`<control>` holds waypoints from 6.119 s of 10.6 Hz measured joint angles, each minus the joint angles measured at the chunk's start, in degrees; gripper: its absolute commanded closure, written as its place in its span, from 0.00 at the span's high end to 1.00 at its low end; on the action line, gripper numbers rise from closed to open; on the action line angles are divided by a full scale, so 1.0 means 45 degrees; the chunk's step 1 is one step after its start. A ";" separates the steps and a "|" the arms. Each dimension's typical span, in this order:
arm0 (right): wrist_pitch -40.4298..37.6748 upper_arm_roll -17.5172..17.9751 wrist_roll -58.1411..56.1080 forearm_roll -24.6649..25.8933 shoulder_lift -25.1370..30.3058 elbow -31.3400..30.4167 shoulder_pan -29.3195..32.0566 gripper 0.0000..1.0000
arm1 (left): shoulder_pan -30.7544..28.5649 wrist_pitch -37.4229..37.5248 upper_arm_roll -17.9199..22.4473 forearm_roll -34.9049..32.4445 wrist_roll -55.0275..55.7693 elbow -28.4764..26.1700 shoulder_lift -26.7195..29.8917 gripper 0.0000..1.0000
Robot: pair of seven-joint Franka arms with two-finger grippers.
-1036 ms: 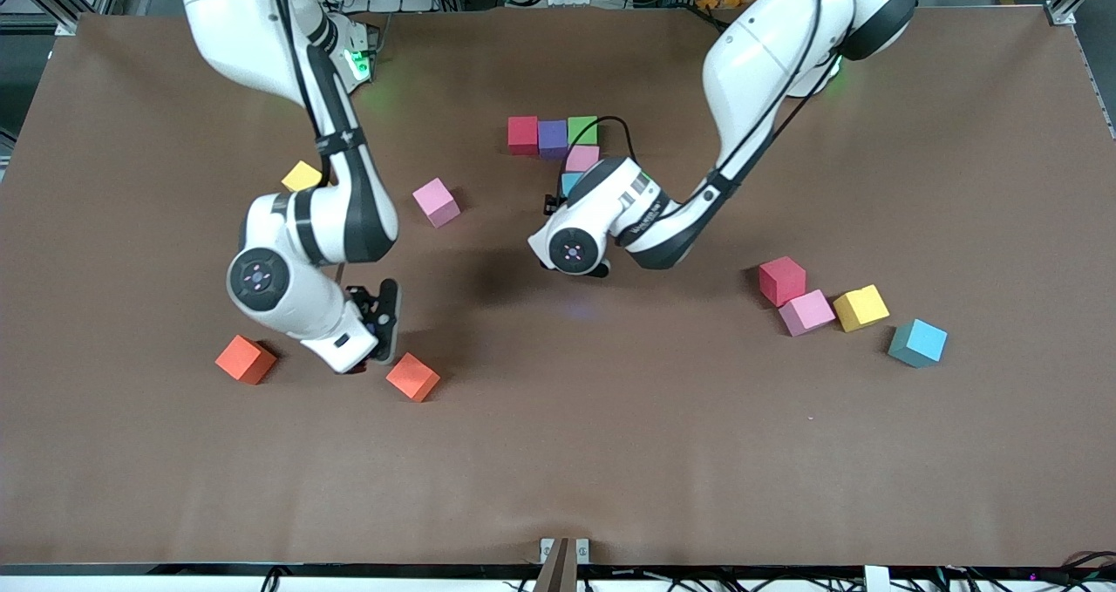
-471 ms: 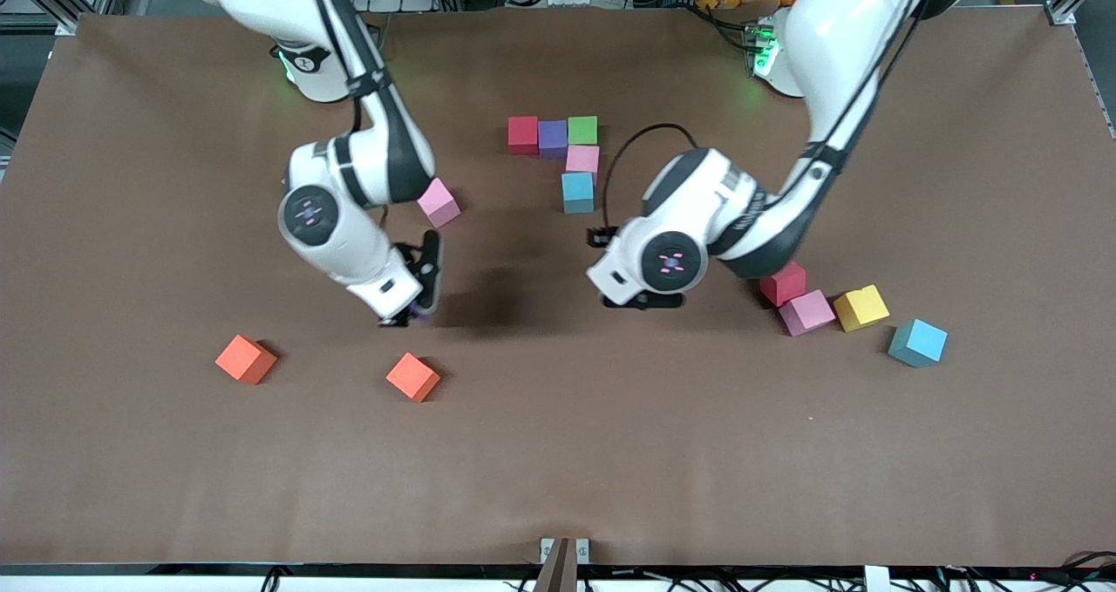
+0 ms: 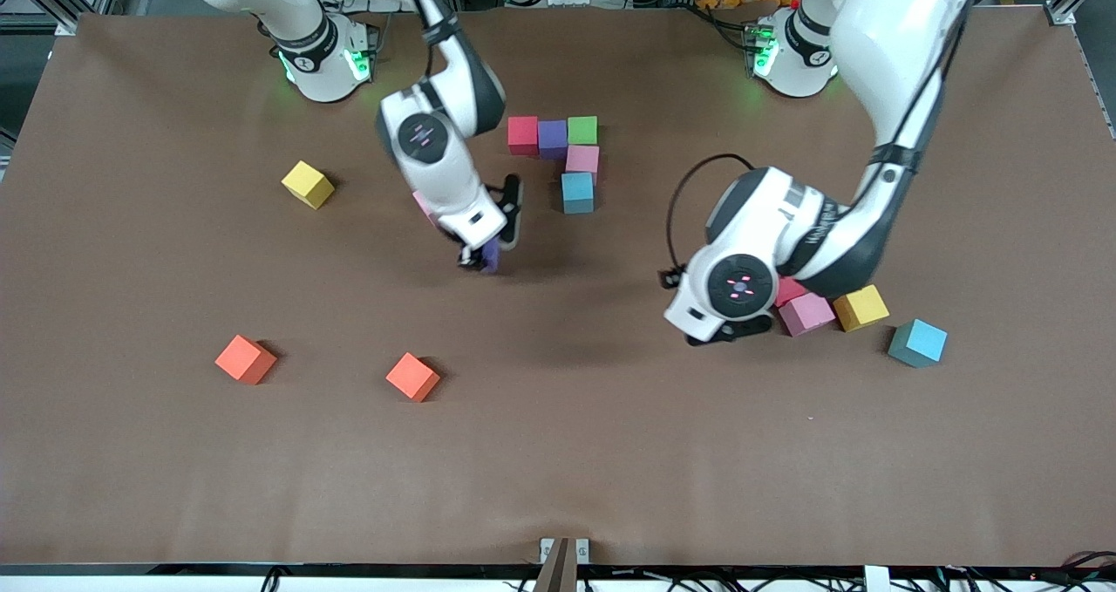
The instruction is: Form number 2 with 11 blocks
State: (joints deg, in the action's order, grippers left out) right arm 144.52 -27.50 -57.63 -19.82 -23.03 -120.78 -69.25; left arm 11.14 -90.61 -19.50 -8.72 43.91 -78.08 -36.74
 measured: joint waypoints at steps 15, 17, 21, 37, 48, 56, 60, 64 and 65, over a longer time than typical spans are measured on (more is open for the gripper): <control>0.2013 0.1135 0.1779 -0.2545 -0.0942 -0.0651 -0.2383 0.07 | -0.4480 -0.1125 -0.0098 0.0953 -0.1694 -0.0698 -0.0915 1.00; 0.2060 0.1166 0.1818 -0.2548 -0.1013 -0.0592 -0.2383 0.07 | -0.4958 -0.1933 -0.0107 0.1012 -0.2848 -0.1319 -0.0917 1.00; 0.2087 0.1188 0.1822 -0.2549 -0.1087 -0.0469 -0.2383 0.16 | -0.5328 -0.2483 -0.0274 0.1426 -0.3466 -0.2102 -0.0871 1.00; -0.2072 -0.0404 0.0914 -0.2260 0.0514 0.0369 -0.1097 1.00 | -0.5629 -0.3026 -0.0629 0.2183 -0.4204 -0.3509 -0.0736 1.00; -0.3811 -0.1563 0.0628 -0.1427 -0.1403 0.4003 0.4151 1.00 | -0.5615 -0.3026 -0.0680 0.2490 -0.4204 -0.3781 -0.0533 1.00; -0.1746 -0.1471 0.4519 -0.3060 -0.3238 0.4754 0.4273 1.00 | -0.5585 -0.3016 -0.0668 0.2508 -0.4204 -0.4110 -0.0643 1.00; -0.0841 -0.1274 0.1378 -0.3272 -0.4420 0.4979 0.4527 1.00 | -0.5624 -0.2987 -0.0654 0.2755 -0.4204 -0.4125 -0.0771 1.00; -0.0769 -0.0996 0.0890 -0.3272 -0.4864 0.5592 0.4700 1.00 | -0.5630 -0.2985 -0.0626 0.3179 -0.4204 -0.4127 -0.0894 1.00; -0.0769 -0.0985 0.0870 -0.3272 -0.5012 0.5811 0.4742 1.00 | -0.5633 -0.2984 -0.0618 0.3182 -0.4204 -0.4127 -0.0915 1.00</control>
State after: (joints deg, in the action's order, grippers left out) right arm 141.06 -31.94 -53.71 -34.54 -45.58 -94.63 -47.91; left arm -14.21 -104.04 -22.28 5.60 24.99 -96.65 -40.86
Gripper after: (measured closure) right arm 0.000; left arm 0.000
